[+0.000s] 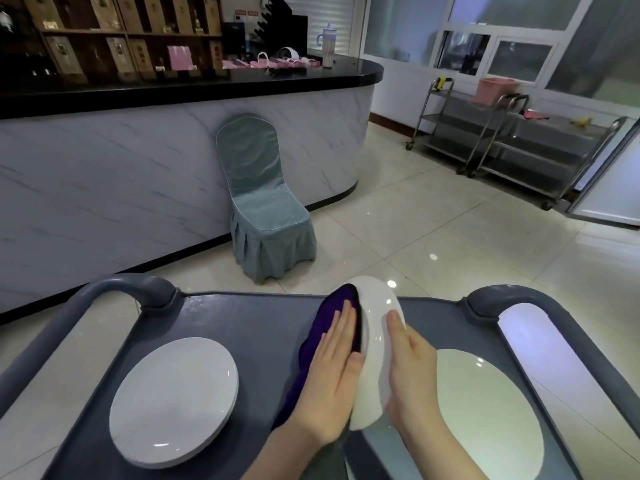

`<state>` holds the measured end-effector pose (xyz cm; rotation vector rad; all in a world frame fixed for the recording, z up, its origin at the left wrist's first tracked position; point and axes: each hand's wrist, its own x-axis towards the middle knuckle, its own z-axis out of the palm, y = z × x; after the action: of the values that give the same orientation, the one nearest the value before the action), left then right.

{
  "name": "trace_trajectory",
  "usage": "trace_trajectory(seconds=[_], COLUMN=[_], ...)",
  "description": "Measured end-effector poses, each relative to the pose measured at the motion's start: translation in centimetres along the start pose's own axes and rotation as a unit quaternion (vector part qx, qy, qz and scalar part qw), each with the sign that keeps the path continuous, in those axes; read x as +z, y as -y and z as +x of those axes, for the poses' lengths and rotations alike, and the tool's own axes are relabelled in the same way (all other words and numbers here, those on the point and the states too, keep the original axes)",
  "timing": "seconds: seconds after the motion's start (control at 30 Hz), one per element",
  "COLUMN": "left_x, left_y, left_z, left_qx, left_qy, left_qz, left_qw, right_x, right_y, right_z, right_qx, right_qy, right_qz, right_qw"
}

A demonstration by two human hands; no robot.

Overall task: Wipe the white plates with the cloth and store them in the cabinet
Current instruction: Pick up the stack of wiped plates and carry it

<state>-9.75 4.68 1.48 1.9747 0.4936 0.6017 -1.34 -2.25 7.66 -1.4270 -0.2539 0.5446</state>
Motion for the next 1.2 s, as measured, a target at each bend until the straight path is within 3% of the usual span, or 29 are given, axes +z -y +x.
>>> trace_trajectory(seconds=[0.17, 0.27, 0.33, 0.4, 0.43, 0.53, 0.7, 0.77, 0.87, 1.0, 1.1, 1.2], left_x=[-3.2, -5.8, -7.6, -9.1, -9.8, -11.4, -13.8, -14.9, -16.7, -19.2, -20.3, -21.1], left_y=[4.6, 4.7, 3.1, 1.5, 0.8, 0.4, 3.5, 5.2, 7.8, 11.0, 12.7, 13.7], left_z=[-0.1, -1.0, -1.4, -1.4, -1.6, -3.0, -6.2, -7.3, -9.1, -11.4, -12.4, -13.1], left_qx=[-0.156, -0.239, -0.286, -0.298, -0.287, -0.281, -0.332, -0.343, -0.364, -0.375, -0.369, -0.366], left_qy=[0.035, -0.056, -0.135, -0.162, -0.168, -0.215, -0.285, -0.311, -0.334, -0.354, -0.348, -0.326], left_qz=[0.052, 0.025, -0.136, -0.316, -0.354, -0.335, -0.343, -0.343, -0.348, -0.336, -0.312, -0.249], left_qw=[0.986, 0.969, 0.939, 0.886, 0.874, 0.873, 0.831, 0.817, 0.797, 0.788, 0.803, 0.835], right_x=[0.5, 1.0, 1.9, 2.8, 3.2, 4.4, 7.7, 9.0, 10.0, 11.9, 13.9, 15.3], right_y=[-0.9, -2.2, -3.7, -5.2, -6.2, -8.6, -8.7, -9.2, -10.9, -12.6, -13.8, -15.8], right_z=[-0.1, -0.2, -0.7, -1.1, -1.2, -1.8, -2.3, -1.9, -0.4, 0.7, 0.5, 0.3], right_qx=[-0.032, -0.140, -0.239, -0.333, -0.373, -0.463, -0.403, -0.335, -0.326, -0.170, -0.082, -0.030], right_qy=[0.005, 0.042, 0.093, 0.137, 0.169, 0.274, 0.444, 0.470, 0.371, 0.331, 0.302, 0.282], right_qz=[-0.086, -0.229, -0.310, -0.386, -0.415, -0.442, -0.507, -0.517, -0.541, -0.553, -0.463, -0.428], right_qw=[0.996, 0.962, 0.915, 0.849, 0.813, 0.718, 0.619, 0.632, 0.681, 0.746, 0.829, 0.858])
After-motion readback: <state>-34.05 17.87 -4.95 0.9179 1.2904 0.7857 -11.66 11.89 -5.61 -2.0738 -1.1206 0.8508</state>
